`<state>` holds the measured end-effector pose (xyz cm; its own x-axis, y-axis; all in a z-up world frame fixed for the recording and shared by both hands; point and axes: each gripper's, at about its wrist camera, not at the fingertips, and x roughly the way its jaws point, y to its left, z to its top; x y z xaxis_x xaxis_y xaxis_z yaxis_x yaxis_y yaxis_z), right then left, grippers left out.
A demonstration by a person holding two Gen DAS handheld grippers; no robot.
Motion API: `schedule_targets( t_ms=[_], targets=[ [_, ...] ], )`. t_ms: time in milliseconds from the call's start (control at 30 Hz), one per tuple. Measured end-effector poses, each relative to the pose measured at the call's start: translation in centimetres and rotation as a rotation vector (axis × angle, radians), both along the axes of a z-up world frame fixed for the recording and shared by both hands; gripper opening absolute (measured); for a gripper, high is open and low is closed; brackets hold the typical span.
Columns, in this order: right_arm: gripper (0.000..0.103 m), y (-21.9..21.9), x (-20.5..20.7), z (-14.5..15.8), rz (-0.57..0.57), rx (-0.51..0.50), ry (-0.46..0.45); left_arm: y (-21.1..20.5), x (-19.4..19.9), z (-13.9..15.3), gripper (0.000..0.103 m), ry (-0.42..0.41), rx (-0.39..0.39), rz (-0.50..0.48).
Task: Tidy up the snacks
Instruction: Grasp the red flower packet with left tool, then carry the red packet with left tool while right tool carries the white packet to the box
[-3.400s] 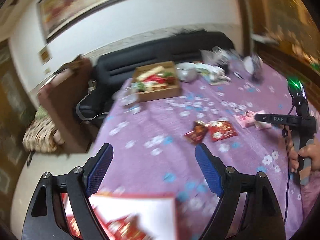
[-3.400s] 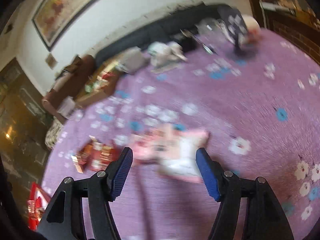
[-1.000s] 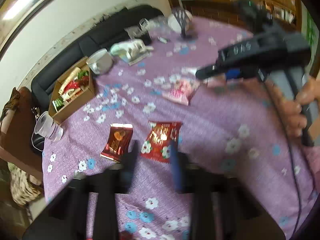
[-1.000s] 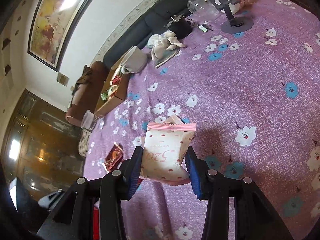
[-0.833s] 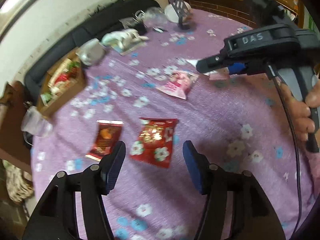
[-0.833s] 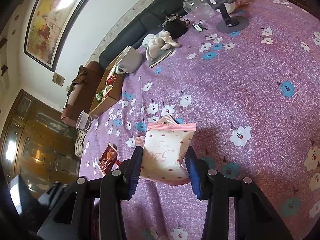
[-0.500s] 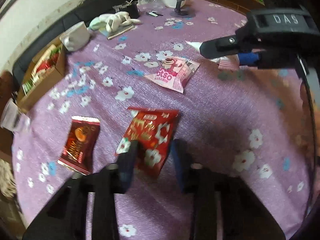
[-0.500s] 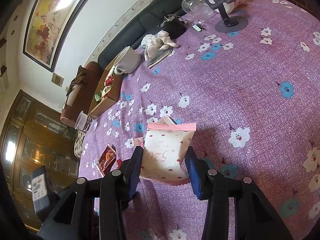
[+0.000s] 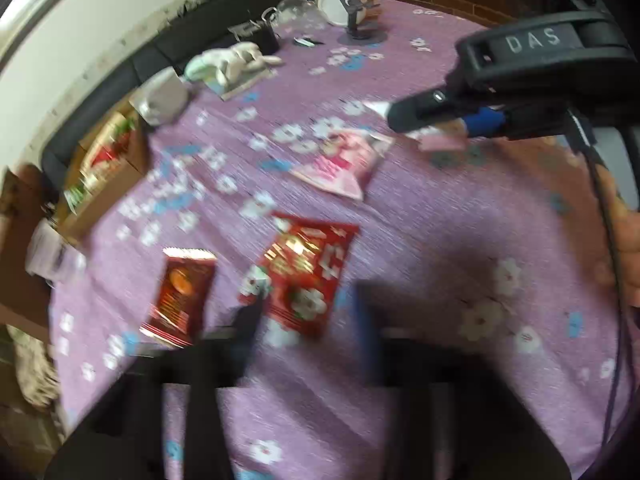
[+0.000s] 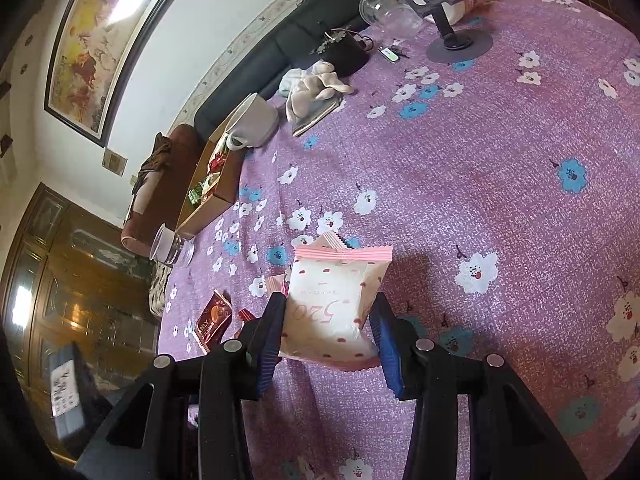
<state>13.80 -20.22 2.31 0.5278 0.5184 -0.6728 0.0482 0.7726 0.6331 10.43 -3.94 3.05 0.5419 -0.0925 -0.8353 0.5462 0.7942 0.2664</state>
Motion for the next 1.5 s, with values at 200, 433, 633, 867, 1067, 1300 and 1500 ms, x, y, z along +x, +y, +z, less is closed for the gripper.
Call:
schedule_targets(
  t_ms=[200, 433, 633, 867, 1067, 1300, 1500],
  targets=[
    [0.044, 0.0, -0.1, 0.0, -0.002, 0.003, 0.002, -1.0, 1.9, -1.2, 0.085, 0.009, 0.011, -0.039],
    [0.044, -0.3, 0.0, -0.2, -0.011, 0.007, 0.012, -0.5, 3.0, -1.7, 0.038, 0.111, -0.156, -0.056],
    [0.044, -0.2, 0.1, -0.2, -0.009, 0.001, 0.012, -1.3, 0.9, -1.2, 0.027, 0.052, -0.125, -0.064],
    [0.044, -0.2, -0.1, 0.1, 0.010, 0.041, -0.002, 0.9, -1.9, 1.8, 0.025, 0.009, -0.207, 0.038],
    [0.044, -0.1, -0.4, 0.3, 0.056, 0.159, -0.007, 4.1, -7.5, 5.7, 0.025, -0.104, -0.318, 0.121],
    [0.043, 3.1, -2.2, 1.9, 0.221, 0.310, -0.054, 10.3, -15.3, 8.6, 0.025, -0.216, -0.465, 0.255],
    [0.043, 7.9, -6.6, 3.9, 0.351, 0.409, -0.111, 16.2, -19.7, 9.2, 0.025, -0.294, -0.464, 0.399]
  ],
)
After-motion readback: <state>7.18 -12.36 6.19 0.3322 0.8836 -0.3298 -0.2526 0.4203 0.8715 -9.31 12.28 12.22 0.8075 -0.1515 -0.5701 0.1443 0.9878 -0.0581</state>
